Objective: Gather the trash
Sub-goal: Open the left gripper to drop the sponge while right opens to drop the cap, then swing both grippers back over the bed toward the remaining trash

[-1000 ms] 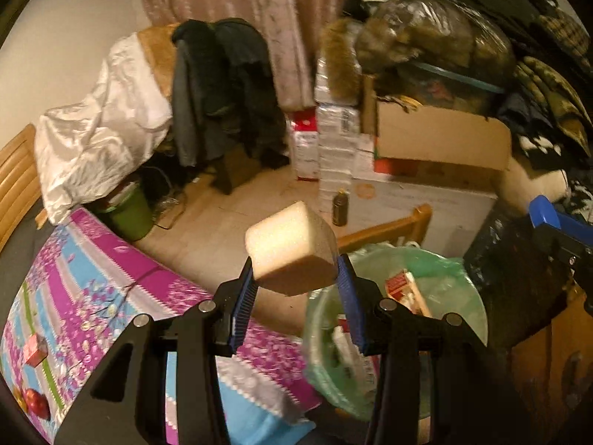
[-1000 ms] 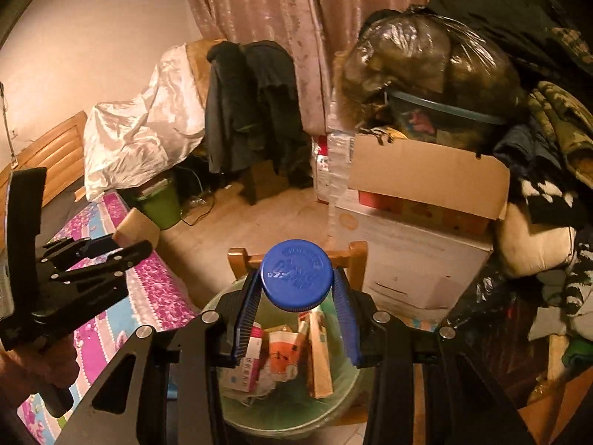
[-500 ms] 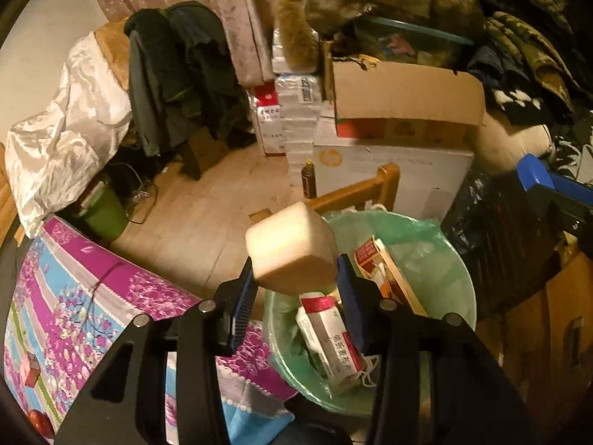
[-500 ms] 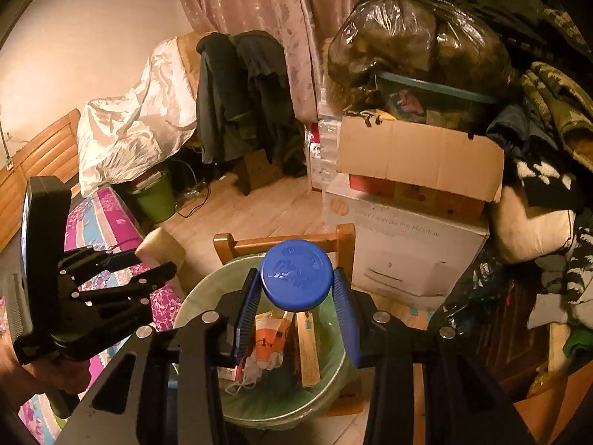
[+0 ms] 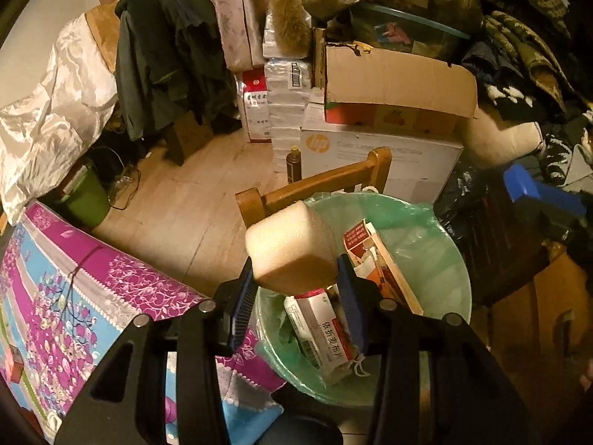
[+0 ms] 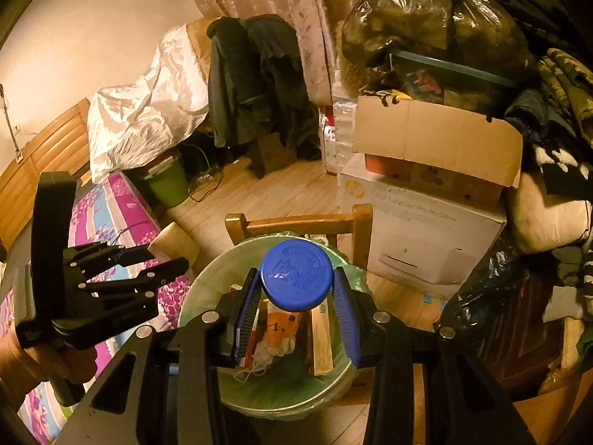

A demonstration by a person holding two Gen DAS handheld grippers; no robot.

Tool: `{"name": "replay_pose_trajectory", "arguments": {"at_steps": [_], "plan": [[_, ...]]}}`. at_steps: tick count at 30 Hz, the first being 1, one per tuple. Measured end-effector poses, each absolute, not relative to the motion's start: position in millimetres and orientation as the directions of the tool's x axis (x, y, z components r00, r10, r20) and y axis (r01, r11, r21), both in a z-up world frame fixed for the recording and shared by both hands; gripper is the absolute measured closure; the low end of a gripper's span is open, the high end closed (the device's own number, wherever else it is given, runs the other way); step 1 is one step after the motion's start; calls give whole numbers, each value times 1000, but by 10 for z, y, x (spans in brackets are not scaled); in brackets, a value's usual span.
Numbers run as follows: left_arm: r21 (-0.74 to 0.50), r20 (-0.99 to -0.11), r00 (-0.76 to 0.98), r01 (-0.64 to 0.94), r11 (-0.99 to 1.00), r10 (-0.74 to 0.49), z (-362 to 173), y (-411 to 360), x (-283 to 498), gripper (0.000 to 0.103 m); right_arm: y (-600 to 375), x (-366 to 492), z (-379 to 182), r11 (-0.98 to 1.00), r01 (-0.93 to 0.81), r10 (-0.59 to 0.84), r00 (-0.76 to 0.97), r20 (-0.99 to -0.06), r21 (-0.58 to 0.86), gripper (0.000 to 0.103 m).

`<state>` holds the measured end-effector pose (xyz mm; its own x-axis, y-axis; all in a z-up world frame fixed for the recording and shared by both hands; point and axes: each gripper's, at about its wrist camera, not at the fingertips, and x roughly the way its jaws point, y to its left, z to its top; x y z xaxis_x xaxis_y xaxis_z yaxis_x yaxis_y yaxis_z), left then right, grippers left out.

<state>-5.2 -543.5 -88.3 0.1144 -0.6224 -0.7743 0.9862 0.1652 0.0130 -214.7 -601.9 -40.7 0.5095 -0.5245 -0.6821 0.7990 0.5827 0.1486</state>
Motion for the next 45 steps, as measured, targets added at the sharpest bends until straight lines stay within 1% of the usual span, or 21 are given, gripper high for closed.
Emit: {"name": "replay_pose_trajectory", "arguments": {"at_steps": [2,5,6,7,8,9,19,23,25,29,32,36,39,42,43,45], "plan": [[-19,-774,88,987,162,-627,-873,-5442,-29,62,-6030,-2121,-420,586,795,-519,515,-683,155,62],[-33,-771,64,990,140,-633,-874,-5466,-54,60,-6067,-2082,-433,599,784,-508,530,-679,163,62],[-37,-776,52,991,129,-629,-887,-5476,-69,57,-6082,-2076,-443,600,783,-507,529,-680,162,57],[-39,-786,44,992,121,-617,-911,-5491,-75,51,-6095,-2071,-453,593,790,-513,519,-683,156,46],[-35,-793,51,991,129,-607,-943,-5500,-70,38,-6099,-2077,-458,590,793,-518,517,-681,153,45],[-32,-790,60,990,138,-610,-959,-5495,-59,35,-6099,-2084,-462,588,794,-520,516,-681,152,46],[-43,-799,72,983,177,-597,-1036,-5410,31,35,-6117,-2122,-528,576,799,-514,516,-686,170,46],[-12,-790,120,977,211,-601,-1023,-5331,52,35,-6097,-2115,-510,580,794,-515,530,-673,181,46],[6,-780,157,970,244,-606,-1007,-5262,79,35,-6074,-2112,-489,584,789,-520,544,-659,191,46],[56,-747,265,939,340,-610,-991,-5037,192,31,-5996,-2070,-470,582,790,-549,556,-625,192,46],[118,-708,384,892,436,-593,-999,-4825,302,28,-5865,-1998,-449,581,791,-580,567,-584,191,46],[228,-635,546,808,543,-546,-1036,-4492,441,25,-5636,-1841,-407,599,783,-612,581,-536,166,43],[230,-621,596,760,608,-509,-1042,-4184,599,24,-5375,-1652,-357,633,766,-641,600,-479,113,35],[246,-598,658,694,676,-458,-1038,-3820,749,21,-5150,-1469,-311,669,736,-634,638,-438,103,31],[247,-594,674,673,697,-440,-1029,-3705,798,21,-5094,-1410,-310,682,724,-624,650,-434,104,29],[229,-599,701,613,756,-387,-1030,-3371,965,21,-4996,-1267,-314,708,698,-596,674,-437,110,28]]}}
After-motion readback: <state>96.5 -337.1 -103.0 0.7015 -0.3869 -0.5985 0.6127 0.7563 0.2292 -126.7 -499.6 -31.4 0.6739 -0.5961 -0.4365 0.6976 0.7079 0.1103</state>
